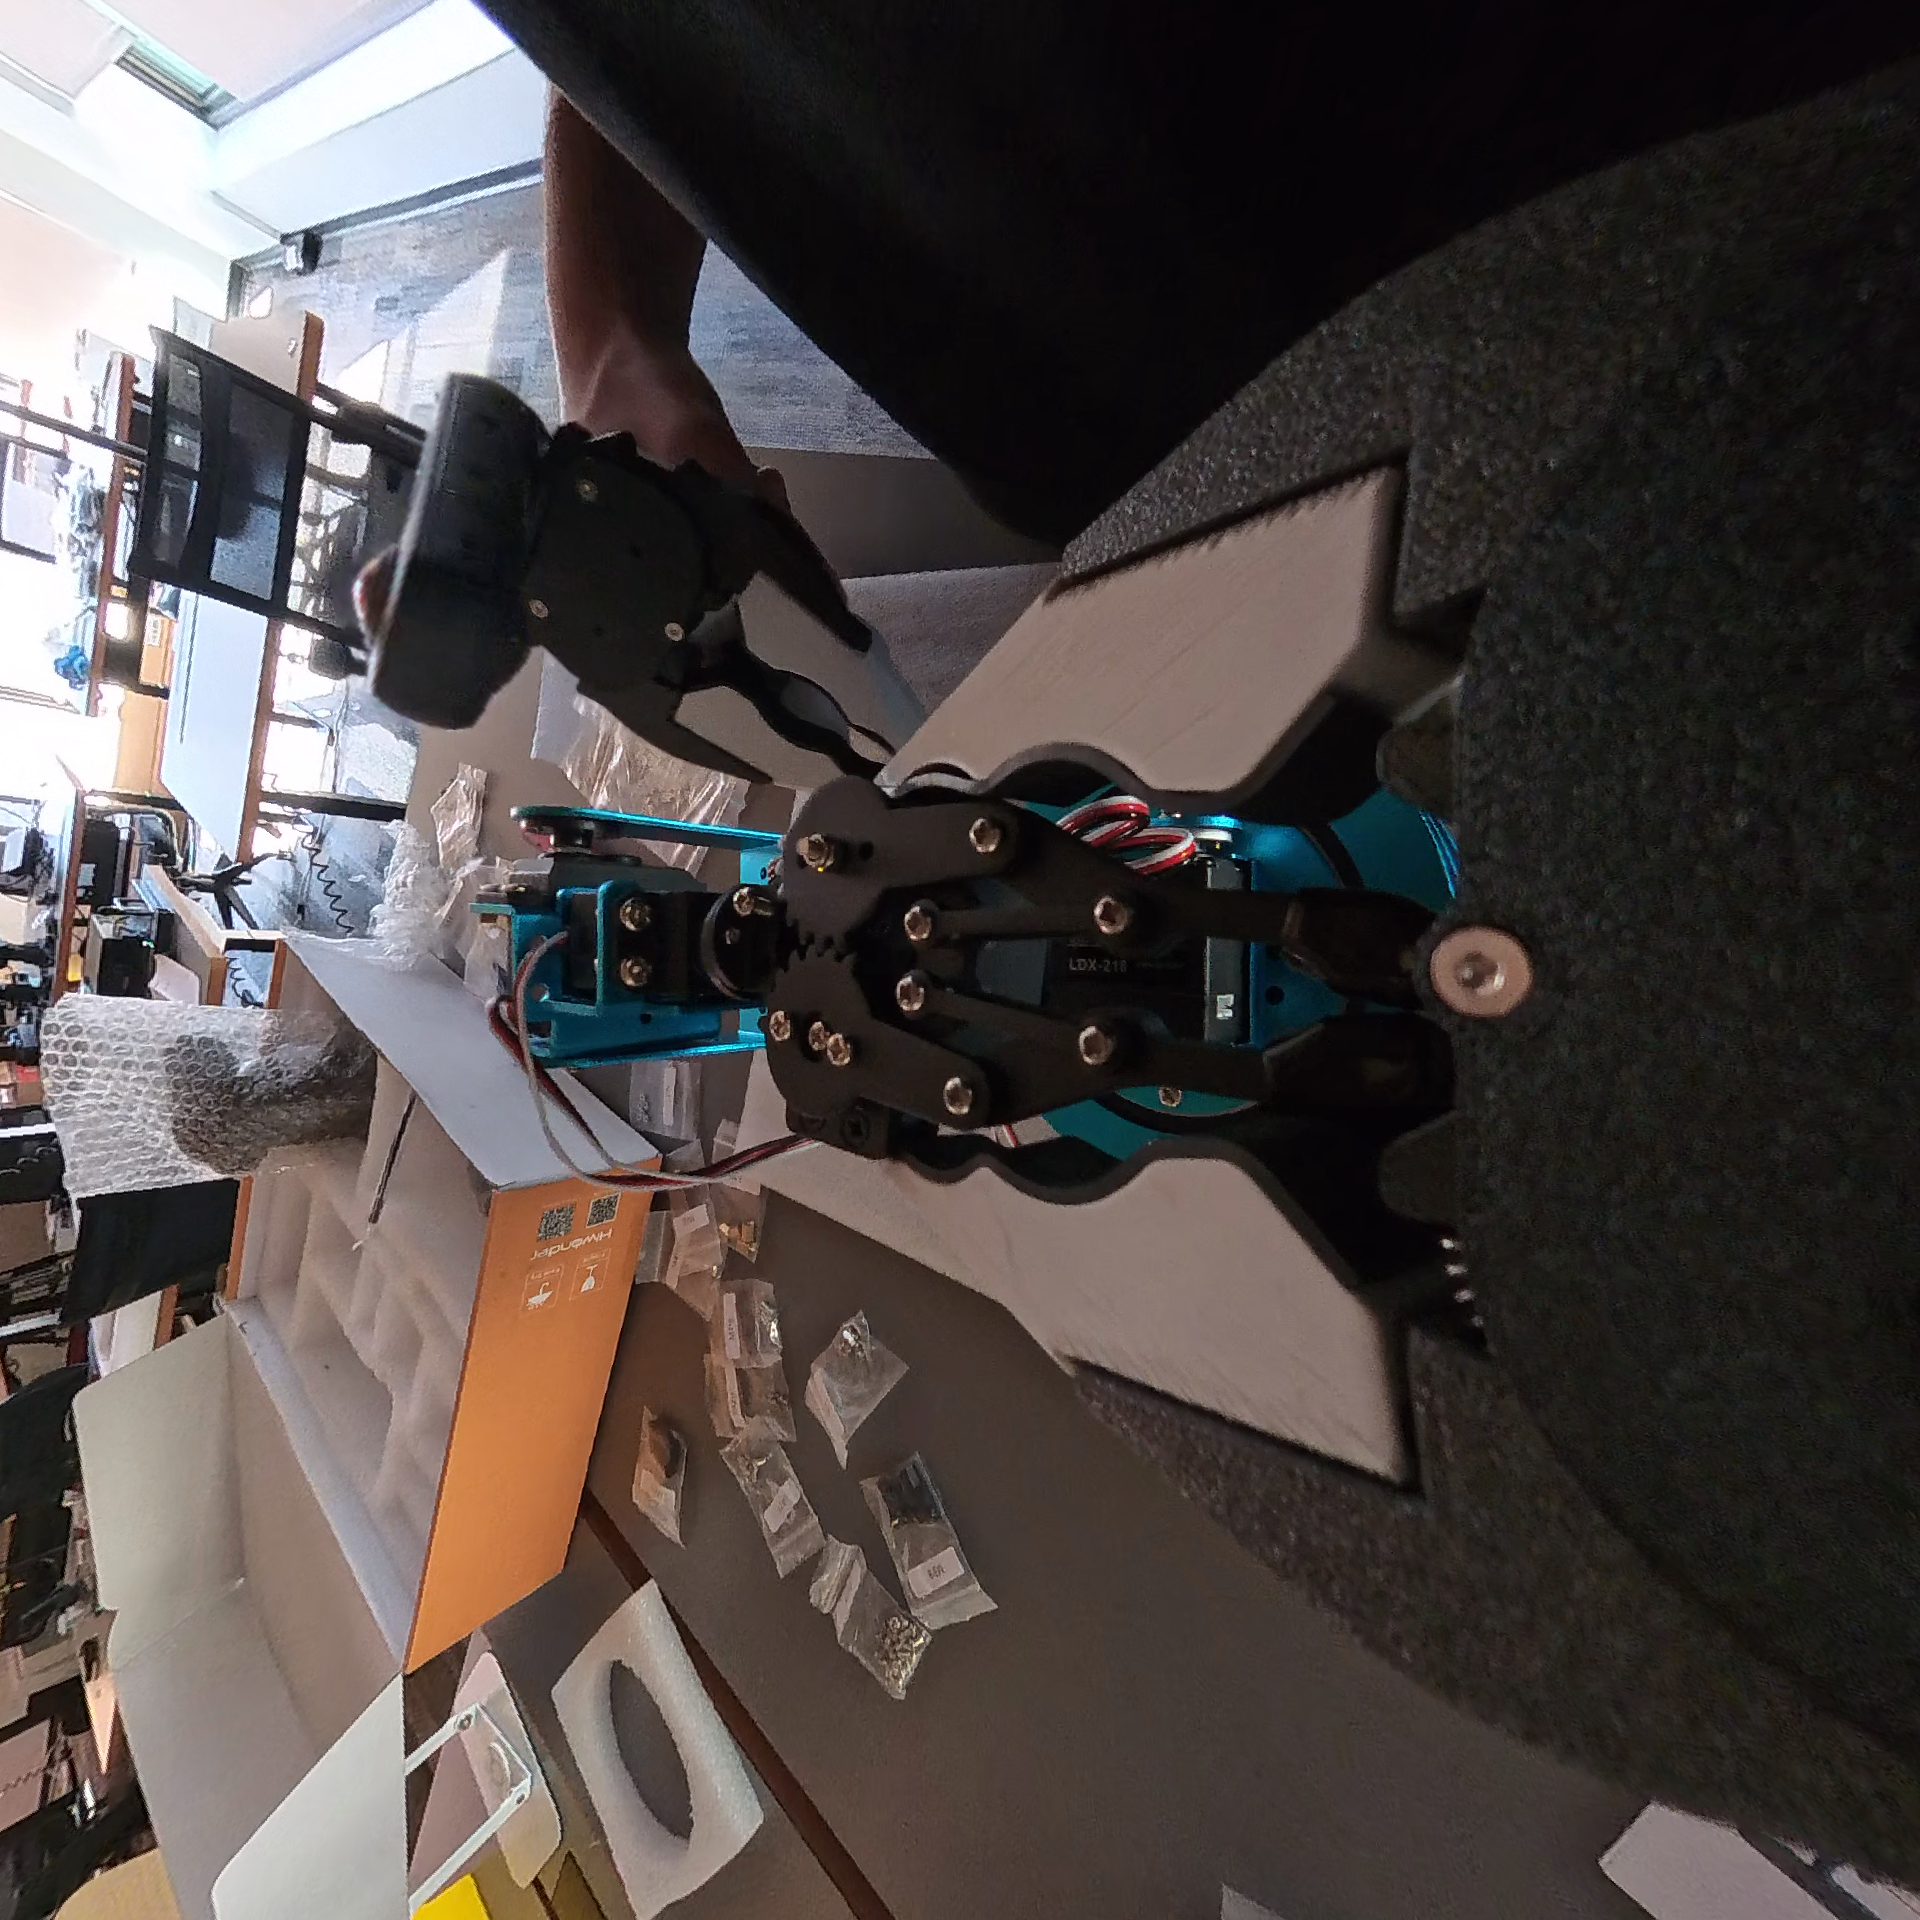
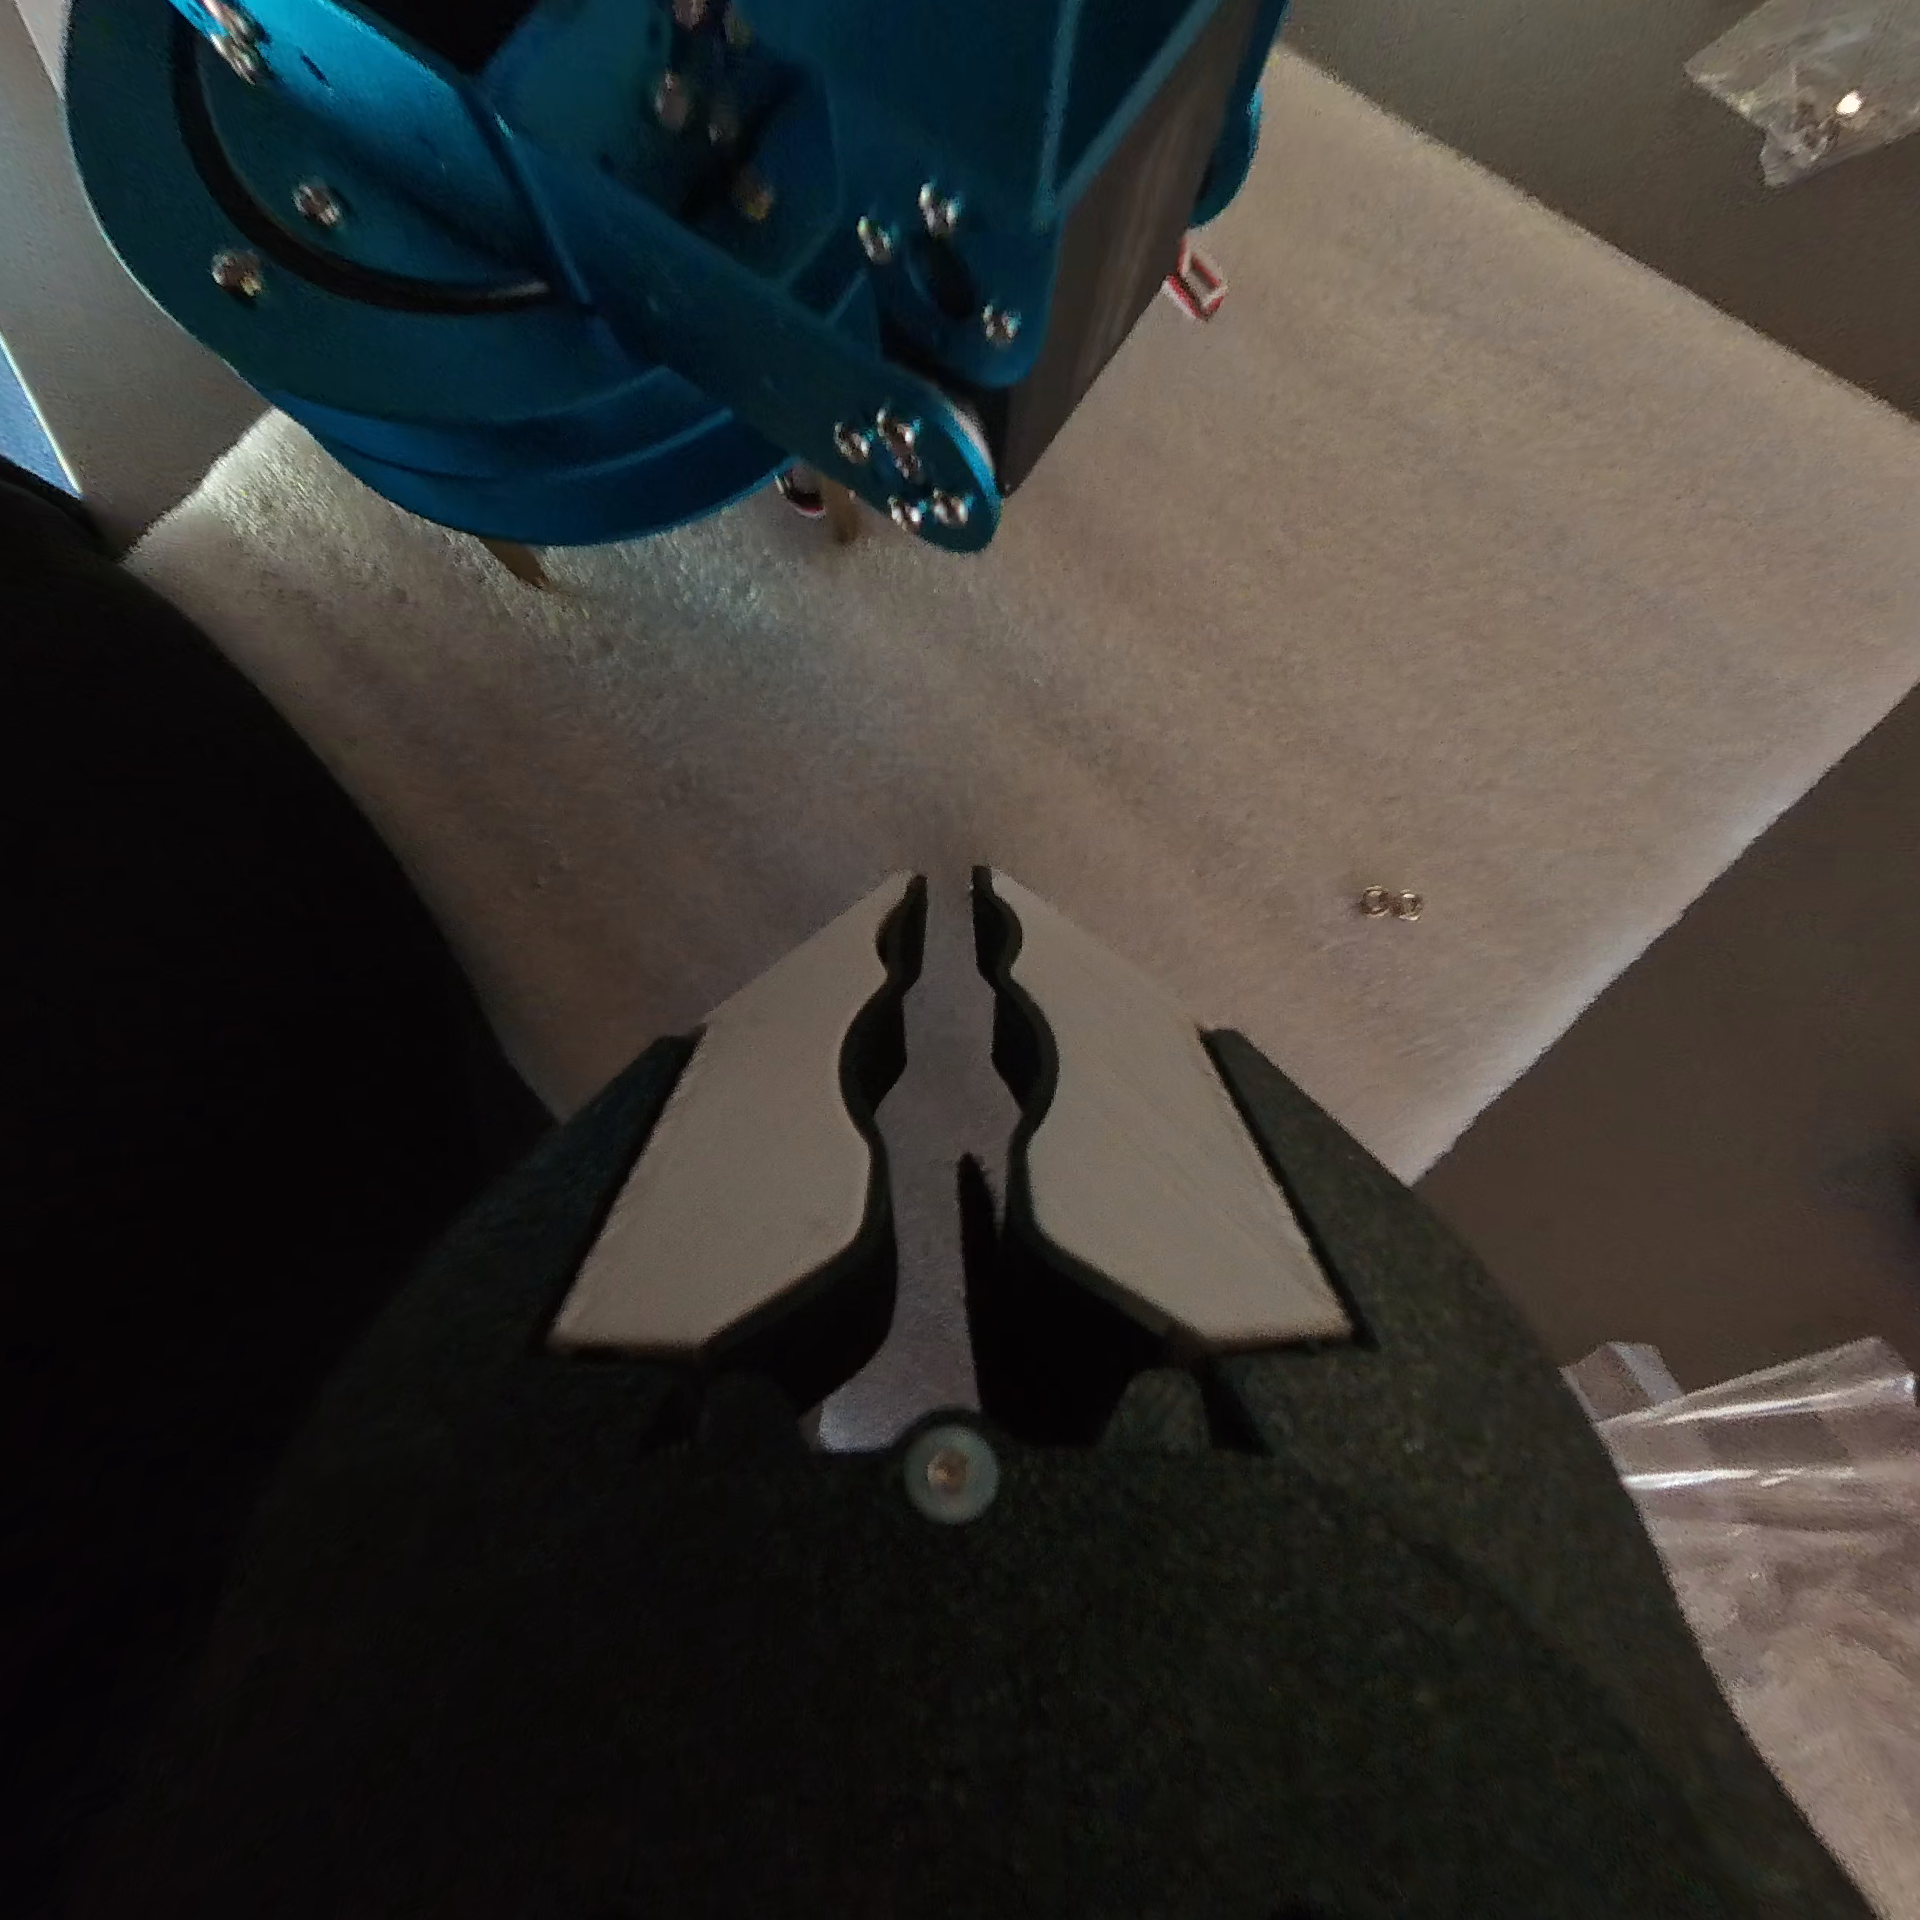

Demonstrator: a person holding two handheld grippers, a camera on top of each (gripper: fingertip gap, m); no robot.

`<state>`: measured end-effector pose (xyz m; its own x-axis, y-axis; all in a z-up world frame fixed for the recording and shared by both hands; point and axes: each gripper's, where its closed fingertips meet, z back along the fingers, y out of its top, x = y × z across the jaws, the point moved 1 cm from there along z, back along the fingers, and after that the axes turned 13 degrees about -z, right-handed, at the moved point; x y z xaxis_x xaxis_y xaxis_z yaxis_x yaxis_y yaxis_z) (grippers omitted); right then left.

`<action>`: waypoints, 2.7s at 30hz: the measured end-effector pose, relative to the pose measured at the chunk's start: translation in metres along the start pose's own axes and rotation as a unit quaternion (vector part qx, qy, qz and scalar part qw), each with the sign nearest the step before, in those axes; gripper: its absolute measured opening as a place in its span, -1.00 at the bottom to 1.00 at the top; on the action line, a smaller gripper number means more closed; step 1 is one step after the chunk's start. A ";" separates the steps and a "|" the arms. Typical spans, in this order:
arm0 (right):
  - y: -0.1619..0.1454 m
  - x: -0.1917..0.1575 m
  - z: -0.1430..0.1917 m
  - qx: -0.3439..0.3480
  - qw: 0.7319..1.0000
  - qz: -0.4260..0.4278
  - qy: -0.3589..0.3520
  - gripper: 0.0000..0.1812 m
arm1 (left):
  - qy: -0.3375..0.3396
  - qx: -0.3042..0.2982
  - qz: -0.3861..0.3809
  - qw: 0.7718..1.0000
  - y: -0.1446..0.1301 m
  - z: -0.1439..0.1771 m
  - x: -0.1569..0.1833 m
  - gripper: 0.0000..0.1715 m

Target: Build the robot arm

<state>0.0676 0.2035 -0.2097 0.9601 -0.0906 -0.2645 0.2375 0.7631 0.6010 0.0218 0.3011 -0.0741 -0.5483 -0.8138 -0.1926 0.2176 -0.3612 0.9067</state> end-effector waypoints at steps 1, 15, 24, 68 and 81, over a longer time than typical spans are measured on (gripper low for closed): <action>-0.002 0.001 -0.002 -0.002 1.000 0.002 -0.009 -0.91 | -0.002 0.001 -0.001 1.000 0.000 0.001 0.000 -0.27; -0.001 0.005 -0.009 0.010 0.990 0.052 -0.132 -1.00 | -0.017 0.012 -0.011 1.000 -0.001 0.002 0.001 -0.27; 0.028 -0.012 0.040 0.185 0.965 -0.178 0.045 -1.00 | -0.015 0.016 -0.011 1.000 -0.001 0.002 0.001 -0.27; 0.170 -0.076 0.088 0.033 0.849 0.515 -0.112 -0.97 | -0.010 0.016 0.007 1.000 0.000 0.000 -0.001 -0.27; 0.165 -0.083 0.062 -0.156 0.744 0.638 -0.124 -0.96 | -0.009 0.015 -0.004 1.000 0.000 0.000 0.001 -0.27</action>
<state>0.0359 0.2971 -0.0418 0.3825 0.7491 0.5409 -0.8985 0.4380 0.0287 0.0217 0.3004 -0.0739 -0.5643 -0.8025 -0.1936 0.1888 -0.3538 0.9161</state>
